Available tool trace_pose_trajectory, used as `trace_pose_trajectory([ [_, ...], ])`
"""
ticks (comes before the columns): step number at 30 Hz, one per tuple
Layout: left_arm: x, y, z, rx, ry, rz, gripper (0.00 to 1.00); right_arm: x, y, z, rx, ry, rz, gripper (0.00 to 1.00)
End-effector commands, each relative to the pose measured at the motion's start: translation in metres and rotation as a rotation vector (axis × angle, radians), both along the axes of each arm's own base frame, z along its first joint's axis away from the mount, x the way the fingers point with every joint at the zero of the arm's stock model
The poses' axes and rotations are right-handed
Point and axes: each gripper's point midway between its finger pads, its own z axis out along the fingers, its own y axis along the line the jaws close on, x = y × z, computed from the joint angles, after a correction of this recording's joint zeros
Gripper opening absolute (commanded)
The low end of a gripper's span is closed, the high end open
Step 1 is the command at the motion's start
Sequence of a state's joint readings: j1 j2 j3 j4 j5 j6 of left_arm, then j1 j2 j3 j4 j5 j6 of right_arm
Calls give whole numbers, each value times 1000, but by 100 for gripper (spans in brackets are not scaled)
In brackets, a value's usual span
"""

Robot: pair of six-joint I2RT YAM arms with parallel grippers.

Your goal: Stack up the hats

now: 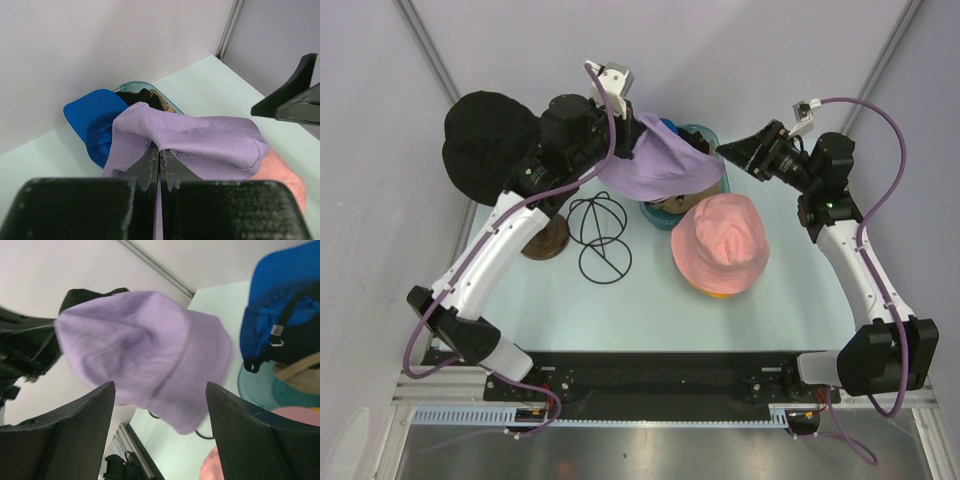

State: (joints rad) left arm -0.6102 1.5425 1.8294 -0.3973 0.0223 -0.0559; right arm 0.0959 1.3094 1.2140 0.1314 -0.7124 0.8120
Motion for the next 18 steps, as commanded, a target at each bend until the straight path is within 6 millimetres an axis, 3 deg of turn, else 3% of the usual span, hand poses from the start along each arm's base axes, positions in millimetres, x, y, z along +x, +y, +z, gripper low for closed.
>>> trace_pose_trajectory([
  [1,-20,11,49,-110,-105,-9,0,-2,-7,-1,7,26,-60,78],
  [7,-24,11,49,-124,-108,-18,0,-5,1,-5,59,60,-27,78],
  [11,-24,9,47,-125,-111,-23,0,-13,14,9,128,1,65,78],
  [18,-25,8,48,-128,-123,-22,0,-24,42,9,176,26,188,78],
])
